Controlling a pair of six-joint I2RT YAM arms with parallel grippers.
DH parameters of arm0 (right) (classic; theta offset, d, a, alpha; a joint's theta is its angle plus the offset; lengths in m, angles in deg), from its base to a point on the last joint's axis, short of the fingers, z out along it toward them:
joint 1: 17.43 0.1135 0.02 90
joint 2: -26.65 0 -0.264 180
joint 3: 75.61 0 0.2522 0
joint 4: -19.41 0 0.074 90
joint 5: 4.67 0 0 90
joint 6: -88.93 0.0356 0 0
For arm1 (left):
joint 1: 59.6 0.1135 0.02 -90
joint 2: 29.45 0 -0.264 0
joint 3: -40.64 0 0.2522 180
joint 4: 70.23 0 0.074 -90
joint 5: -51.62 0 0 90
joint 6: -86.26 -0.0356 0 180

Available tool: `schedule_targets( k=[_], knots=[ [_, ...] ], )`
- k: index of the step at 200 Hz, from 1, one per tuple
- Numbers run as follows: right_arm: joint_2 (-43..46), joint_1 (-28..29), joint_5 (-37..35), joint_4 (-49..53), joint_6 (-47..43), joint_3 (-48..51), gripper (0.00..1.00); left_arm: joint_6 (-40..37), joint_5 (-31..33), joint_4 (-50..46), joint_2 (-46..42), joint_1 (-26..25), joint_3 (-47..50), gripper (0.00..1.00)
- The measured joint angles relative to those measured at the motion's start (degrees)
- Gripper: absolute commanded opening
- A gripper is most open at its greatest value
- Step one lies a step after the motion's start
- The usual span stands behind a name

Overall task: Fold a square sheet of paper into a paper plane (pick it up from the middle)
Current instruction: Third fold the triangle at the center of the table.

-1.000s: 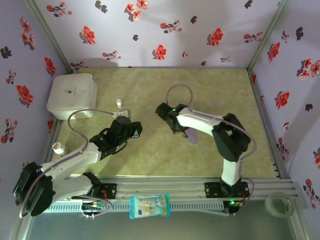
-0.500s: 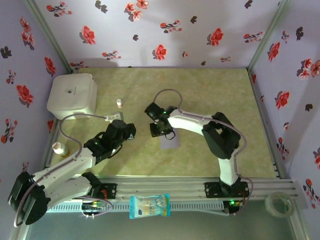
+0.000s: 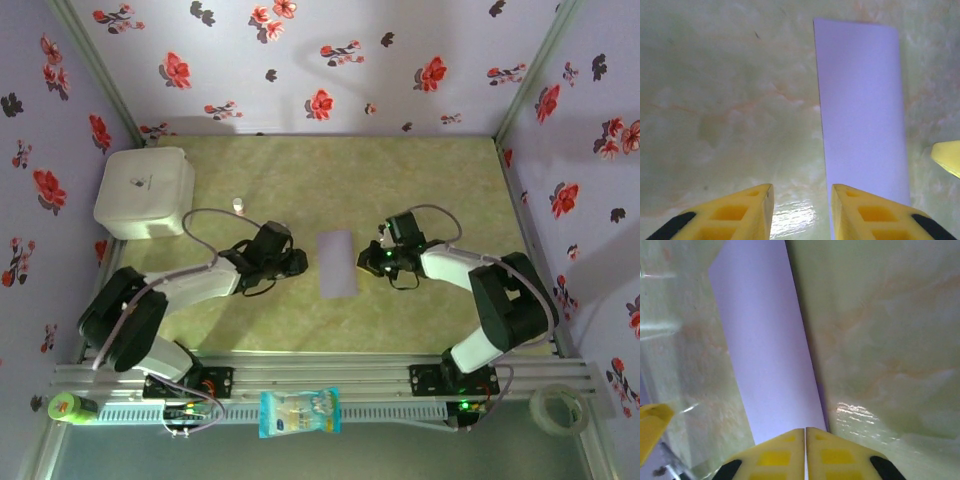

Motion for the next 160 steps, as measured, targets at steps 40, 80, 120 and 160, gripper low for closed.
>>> schedule_targets(
  k=[40, 80, 120, 160],
  knots=[
    [-4.7, 0.0, 4.3, -6.0, 1.9, -0.1, 0.05, 0.7, -5.2, 1.6, 5.0, 0.0, -2.7, 0.37],
    [-8.2, 0.0, 4.5, -6.5, 2.0, -0.1, 0.05, 2.1, -8.2, 4.0, 7.0, 0.1, -3.0, 0.37],
    [-8.7, 0.0, 4.7, -7.7, 1.8, 0.1, 0.05, 3.7, -10.8, 5.7, 10.0, 0.1, -3.0, 0.37],
    [-8.7, 0.0, 4.9, -9.9, 1.9, 1.0, 0.05, 5.4, -12.5, 8.2, 12.0, 0.1, -3.0, 0.31]
  ],
)
